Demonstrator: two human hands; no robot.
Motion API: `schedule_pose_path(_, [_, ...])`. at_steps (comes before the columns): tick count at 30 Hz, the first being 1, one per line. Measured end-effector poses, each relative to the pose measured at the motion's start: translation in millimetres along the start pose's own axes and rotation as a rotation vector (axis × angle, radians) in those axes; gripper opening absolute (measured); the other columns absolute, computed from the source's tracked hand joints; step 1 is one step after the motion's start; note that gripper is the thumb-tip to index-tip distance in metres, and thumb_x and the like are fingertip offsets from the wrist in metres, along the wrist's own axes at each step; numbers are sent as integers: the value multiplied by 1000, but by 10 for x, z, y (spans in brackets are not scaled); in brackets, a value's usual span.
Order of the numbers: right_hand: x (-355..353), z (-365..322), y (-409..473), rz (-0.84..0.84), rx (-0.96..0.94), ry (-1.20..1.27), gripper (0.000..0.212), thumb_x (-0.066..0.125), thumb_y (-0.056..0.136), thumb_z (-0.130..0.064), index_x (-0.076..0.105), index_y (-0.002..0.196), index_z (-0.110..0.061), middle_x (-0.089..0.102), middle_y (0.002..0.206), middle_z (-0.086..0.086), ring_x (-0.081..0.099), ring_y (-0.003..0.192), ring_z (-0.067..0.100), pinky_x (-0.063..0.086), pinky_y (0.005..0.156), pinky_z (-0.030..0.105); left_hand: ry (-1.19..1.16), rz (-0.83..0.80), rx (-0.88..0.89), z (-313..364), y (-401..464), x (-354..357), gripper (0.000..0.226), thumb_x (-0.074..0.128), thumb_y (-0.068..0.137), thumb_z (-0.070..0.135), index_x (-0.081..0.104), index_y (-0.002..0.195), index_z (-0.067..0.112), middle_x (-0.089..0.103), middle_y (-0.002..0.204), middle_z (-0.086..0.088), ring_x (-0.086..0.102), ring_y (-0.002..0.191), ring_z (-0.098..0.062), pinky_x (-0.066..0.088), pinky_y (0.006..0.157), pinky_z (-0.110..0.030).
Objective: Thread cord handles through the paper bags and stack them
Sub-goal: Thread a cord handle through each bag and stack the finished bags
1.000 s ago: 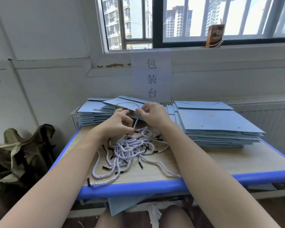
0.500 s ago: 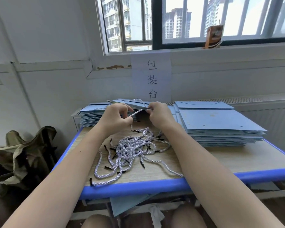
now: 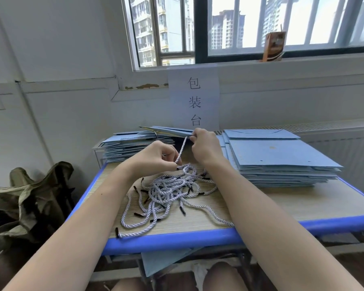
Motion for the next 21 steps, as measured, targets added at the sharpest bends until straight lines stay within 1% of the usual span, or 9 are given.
schedule_pose_path(2, [-13,-2,0,-2,-1,3,15,52,98,-5,66,105,-7,69,109,13,53,87,23,36,72,29,28,4,-15,-43,20,9,27,62,75,2,48,54,11,67,90,-17,64,78,-10,47,67,-25])
schedule_pose_path(3, [-24,-1,-2,0,0,9,15,52,99,-5,66,105,-7,69,109,13,50,86,21,35,73,29,67,41,-27,-74,33,-10,25,63,76,7,52,55,16,67,87,-18,61,73,-14,47,66,-30])
schedule_pose_path(5, [-44,1,-3,5,-1,17,16,53,99,-5,66,107,-7,69,110,12,48,86,20,34,73,28,164,165,-41,-133,59,-100,16,65,81,10,63,65,15,66,78,-11,56,68,-19,48,66,-35])
schedule_pose_path(8, [-36,-4,-3,-3,-12,17,16,53,99,-6,66,107,-7,69,111,12,53,89,22,34,73,27,208,411,-55,-203,54,-328,14,65,86,13,63,72,14,60,70,3,52,64,-11,42,62,-28])
schedule_pose_path(11, [-13,-24,6,-14,-29,11,14,54,99,-8,67,105,-7,68,105,12,49,83,21,36,72,27,216,666,-72,-279,-15,-565,13,65,88,17,64,76,14,63,77,1,56,70,-17,47,66,-30])
schedule_pose_path(13, [-9,-59,8,-10,-62,12,14,55,101,-13,67,102,-7,67,96,12,51,82,24,37,71,29,250,775,-75,-293,-75,-634,12,65,91,20,67,80,14,66,84,0,60,76,-19,49,68,-32])
schedule_pose_path(16, [-38,-140,-10,7,-130,23,16,54,102,-15,65,99,-4,60,87,8,50,82,25,34,69,29,339,898,-116,-284,-153,-672,13,64,93,24,71,87,14,67,87,-1,59,78,-20,42,65,-29])
schedule_pose_path(18, [-61,-179,-22,17,-161,34,17,53,102,-16,65,100,-3,62,89,9,49,82,24,35,70,30,364,943,-184,-317,-178,-685,15,63,93,27,72,87,16,69,87,1,60,80,-21,40,64,-29])
schedule_pose_path(21, [-55,-202,-31,10,-182,44,17,53,102,-16,65,102,-4,66,96,12,51,86,25,39,72,32,385,952,-280,-402,-163,-699,17,61,93,28,71,84,17,70,83,0,60,80,-24,37,63,-29])
Point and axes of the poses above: each hand's wrist, its own y-axis towards the middle knuckle, its own x-axis out of the palm, z = x × y, the point moved 8 cm from there along y, towards the middle knuckle
